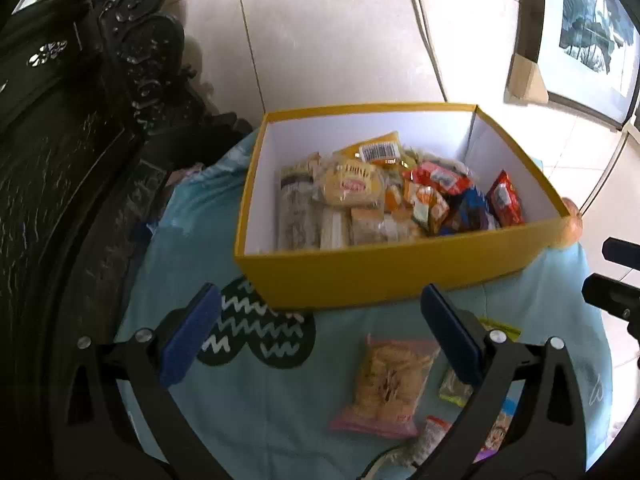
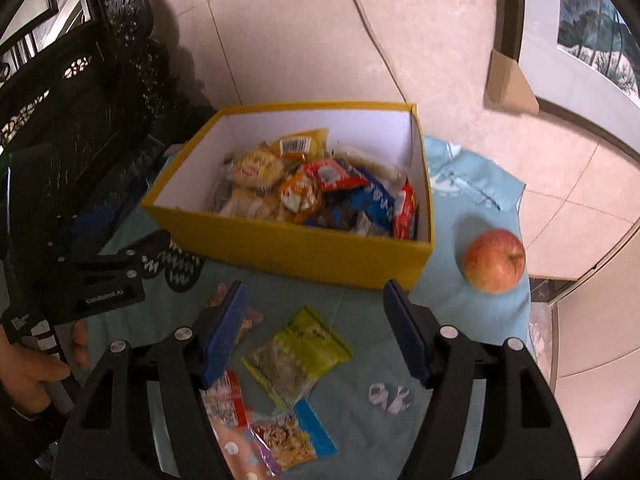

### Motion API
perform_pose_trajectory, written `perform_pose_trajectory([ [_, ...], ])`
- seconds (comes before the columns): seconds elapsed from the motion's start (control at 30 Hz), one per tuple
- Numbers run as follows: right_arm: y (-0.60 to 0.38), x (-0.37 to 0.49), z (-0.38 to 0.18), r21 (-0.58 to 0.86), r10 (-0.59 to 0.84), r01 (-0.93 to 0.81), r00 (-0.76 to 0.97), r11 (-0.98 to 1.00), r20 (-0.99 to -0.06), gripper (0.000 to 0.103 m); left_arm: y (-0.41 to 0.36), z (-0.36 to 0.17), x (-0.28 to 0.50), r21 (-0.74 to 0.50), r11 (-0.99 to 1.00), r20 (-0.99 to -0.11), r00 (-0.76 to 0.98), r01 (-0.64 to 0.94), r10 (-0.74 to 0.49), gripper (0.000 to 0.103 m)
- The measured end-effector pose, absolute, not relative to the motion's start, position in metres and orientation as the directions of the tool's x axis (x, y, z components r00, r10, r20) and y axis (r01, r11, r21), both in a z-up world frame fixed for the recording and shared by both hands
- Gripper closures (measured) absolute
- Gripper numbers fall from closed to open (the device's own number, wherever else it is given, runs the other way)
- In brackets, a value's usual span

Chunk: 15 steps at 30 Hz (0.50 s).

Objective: Organize snacks
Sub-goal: 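Move left tool to pink rice cracker bag while right tool reaches green seed bag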

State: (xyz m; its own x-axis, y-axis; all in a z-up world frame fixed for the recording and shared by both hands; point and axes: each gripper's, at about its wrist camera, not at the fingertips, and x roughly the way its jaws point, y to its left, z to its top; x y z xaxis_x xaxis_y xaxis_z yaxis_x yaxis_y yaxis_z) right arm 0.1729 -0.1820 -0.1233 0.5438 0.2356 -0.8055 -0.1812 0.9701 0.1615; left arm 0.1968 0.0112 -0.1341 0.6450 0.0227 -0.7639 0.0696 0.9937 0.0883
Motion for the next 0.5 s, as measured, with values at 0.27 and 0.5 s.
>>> perform_pose_trajectory([
  [0.27, -0.171, 0.154, -0.156, 0.134, 0.223, -0.209, 0.495, 0.969, -0.84, 0.032, 0.017, -0.152, 0.182, 0.083, 0.994, -0.787, 0.617, 0.075, 0.019, 0.002],
  [0.5, -0.163, 0.142, -0.207, 0.106, 0.202, -0.247, 0.408, 0.963, -0.89, 0.03, 0.014, -0.194, 0.164, 0.079, 0.986, -0.82, 0.572, 0.147, -0.019, 0.002],
])
